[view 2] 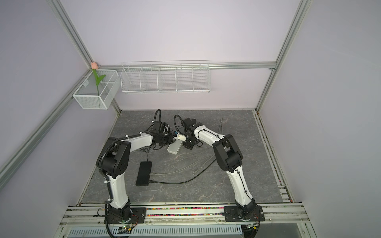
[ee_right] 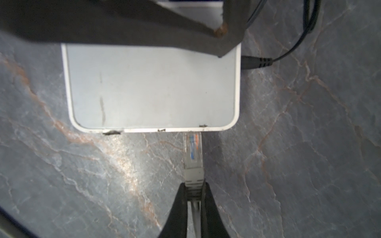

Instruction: Insert the plug into the switch port

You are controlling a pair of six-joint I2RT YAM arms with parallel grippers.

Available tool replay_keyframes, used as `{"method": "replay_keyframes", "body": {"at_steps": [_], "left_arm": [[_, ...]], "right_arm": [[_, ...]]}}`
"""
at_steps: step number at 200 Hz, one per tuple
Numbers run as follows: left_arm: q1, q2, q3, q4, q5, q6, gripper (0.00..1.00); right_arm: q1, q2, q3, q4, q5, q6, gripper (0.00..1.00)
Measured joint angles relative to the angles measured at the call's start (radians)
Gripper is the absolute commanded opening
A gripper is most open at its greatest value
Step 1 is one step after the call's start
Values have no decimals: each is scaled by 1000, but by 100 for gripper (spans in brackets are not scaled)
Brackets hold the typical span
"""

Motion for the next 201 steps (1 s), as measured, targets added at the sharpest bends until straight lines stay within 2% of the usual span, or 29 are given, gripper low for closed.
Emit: {"method": "replay_keyframes", "body": {"at_steps": [201], "left_arm": [[0,0,0,1,0,0,34]], "right_arm": [[0,43,43,-15,32,4,7]]}}
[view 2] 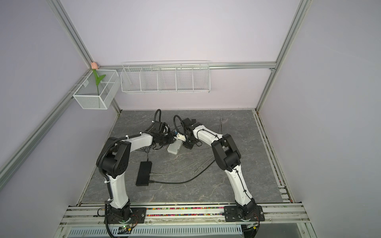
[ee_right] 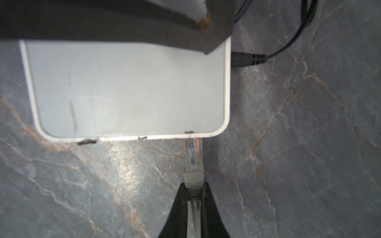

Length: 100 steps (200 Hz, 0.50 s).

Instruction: Insert the plug into the switch port

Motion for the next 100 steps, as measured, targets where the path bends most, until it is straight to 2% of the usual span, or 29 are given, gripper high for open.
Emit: {"method": "replay_keyframes", "body": {"at_steps": [100], "left_arm": [[0,0,-3,6,1,0,34]], "right_arm": [[0,6,6,-6,-3,0,7]]}}
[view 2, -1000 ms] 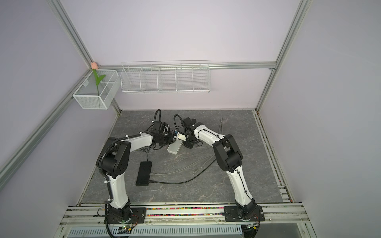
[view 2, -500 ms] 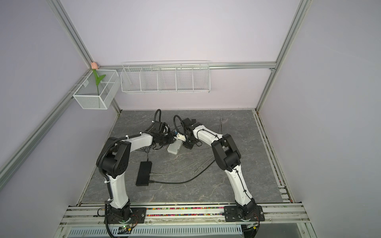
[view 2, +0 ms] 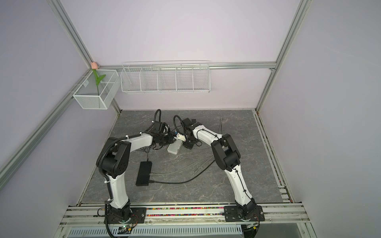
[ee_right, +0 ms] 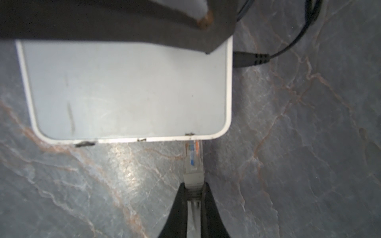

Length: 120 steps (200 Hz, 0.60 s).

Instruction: Insert the plug into the switch port

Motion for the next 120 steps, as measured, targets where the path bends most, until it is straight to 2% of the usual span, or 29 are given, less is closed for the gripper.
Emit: {"method": "replay_keyframes", "body": {"at_steps": [120], "left_arm": [[6,0,-10,17,15,-1,34]], "right_arm": [[0,6,3,1,-14,11,7]]}}
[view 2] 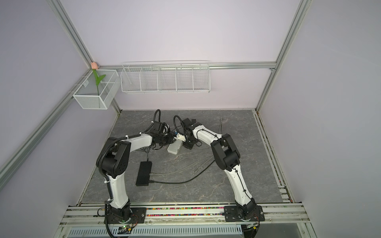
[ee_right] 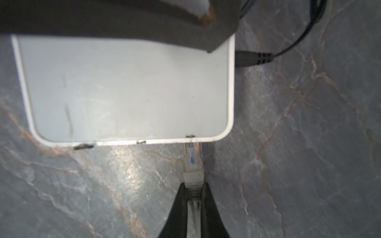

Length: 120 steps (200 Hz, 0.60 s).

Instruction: Insert the plug into the switch port

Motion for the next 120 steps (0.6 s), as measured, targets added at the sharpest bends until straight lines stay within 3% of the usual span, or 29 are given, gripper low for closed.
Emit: {"method": "replay_keyframes", "body": {"at_steps": [120], "left_arm": [[-3,0,-7,17,-5,1,34]], "right_arm": [[5,-2,-8,26,-17,31,7]]}}
